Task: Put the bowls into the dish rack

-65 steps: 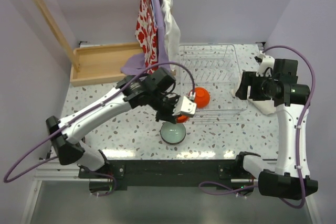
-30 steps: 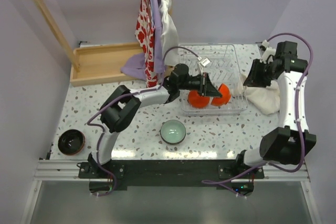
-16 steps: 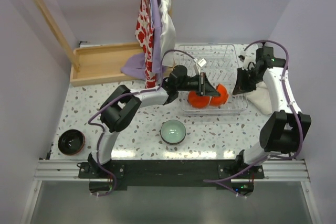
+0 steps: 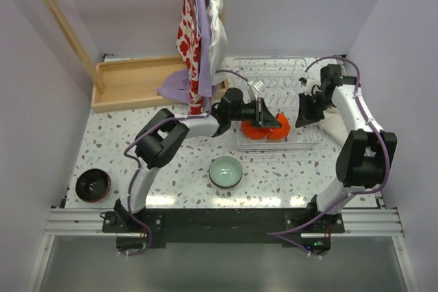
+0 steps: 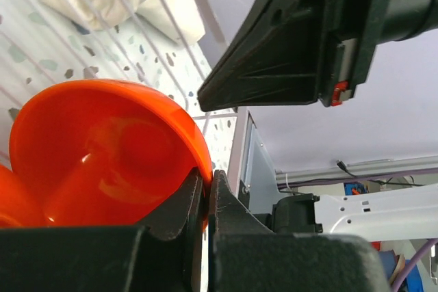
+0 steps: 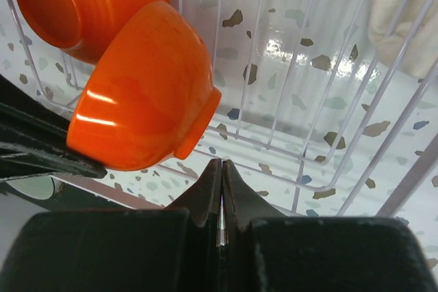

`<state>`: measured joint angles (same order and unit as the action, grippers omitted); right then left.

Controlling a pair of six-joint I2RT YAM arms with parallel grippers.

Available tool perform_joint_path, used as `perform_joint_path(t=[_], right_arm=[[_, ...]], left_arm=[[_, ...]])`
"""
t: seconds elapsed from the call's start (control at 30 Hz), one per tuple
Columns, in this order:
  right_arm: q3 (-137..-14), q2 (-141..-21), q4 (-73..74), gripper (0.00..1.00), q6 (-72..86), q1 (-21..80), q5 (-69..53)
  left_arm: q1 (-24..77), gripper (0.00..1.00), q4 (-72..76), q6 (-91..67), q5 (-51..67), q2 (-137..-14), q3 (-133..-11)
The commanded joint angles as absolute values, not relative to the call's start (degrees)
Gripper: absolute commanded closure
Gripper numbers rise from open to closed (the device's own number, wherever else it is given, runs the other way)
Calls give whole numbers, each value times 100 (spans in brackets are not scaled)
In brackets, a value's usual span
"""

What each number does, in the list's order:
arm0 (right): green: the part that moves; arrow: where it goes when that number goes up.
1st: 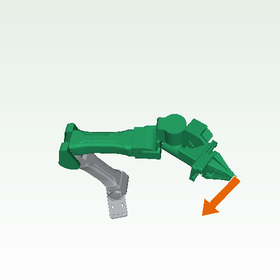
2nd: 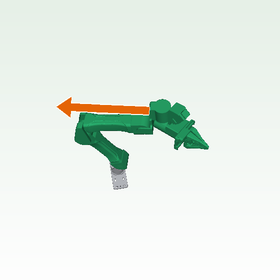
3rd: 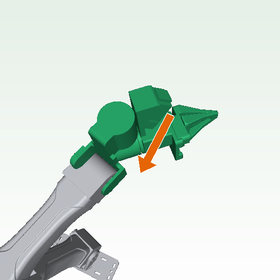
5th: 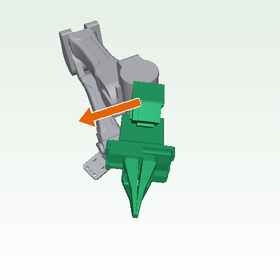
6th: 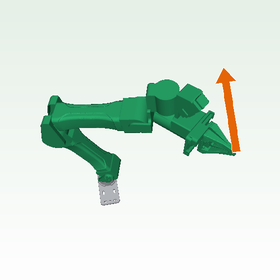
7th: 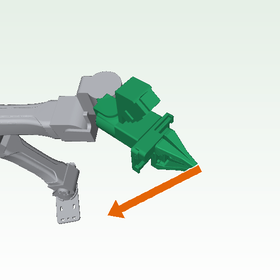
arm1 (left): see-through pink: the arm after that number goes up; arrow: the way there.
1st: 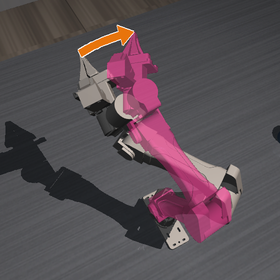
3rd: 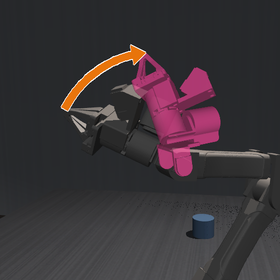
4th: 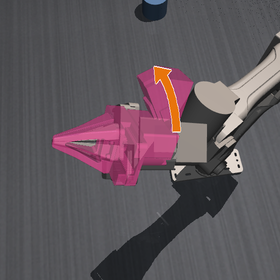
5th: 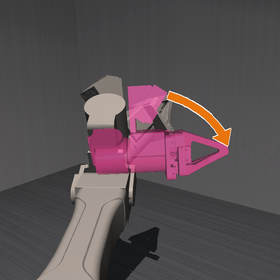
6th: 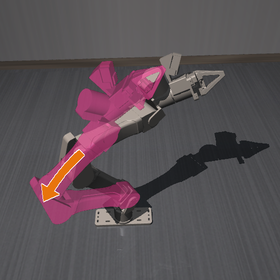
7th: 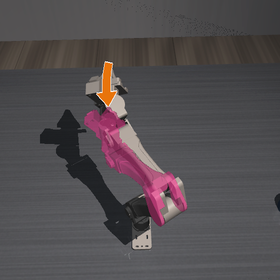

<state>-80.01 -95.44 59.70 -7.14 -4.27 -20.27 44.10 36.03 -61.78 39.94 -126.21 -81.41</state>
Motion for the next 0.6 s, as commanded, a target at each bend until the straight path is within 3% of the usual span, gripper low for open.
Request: perform_joint_path(t=[0.0,0.33,0.43,0.57], right_arm=[[-7945,-9676,5775,100,-756,-334,-2065],[-8059,-10063,5686,100,-660,-44,-2083],[-8138,-10116,5669,100,-633,132,-2153],[-8261,-10204,5616,100,-606,246,-2224]], left_arm=[[4316,100,3876,-6073,3946,-12709,-8227],[4166,98,3744,-6029,3973,-12709,-8270],[4140,92,3648,-5994,3999,-12674,-8279],[4122,75,3472,-5846,4025,-12569,-8288]])
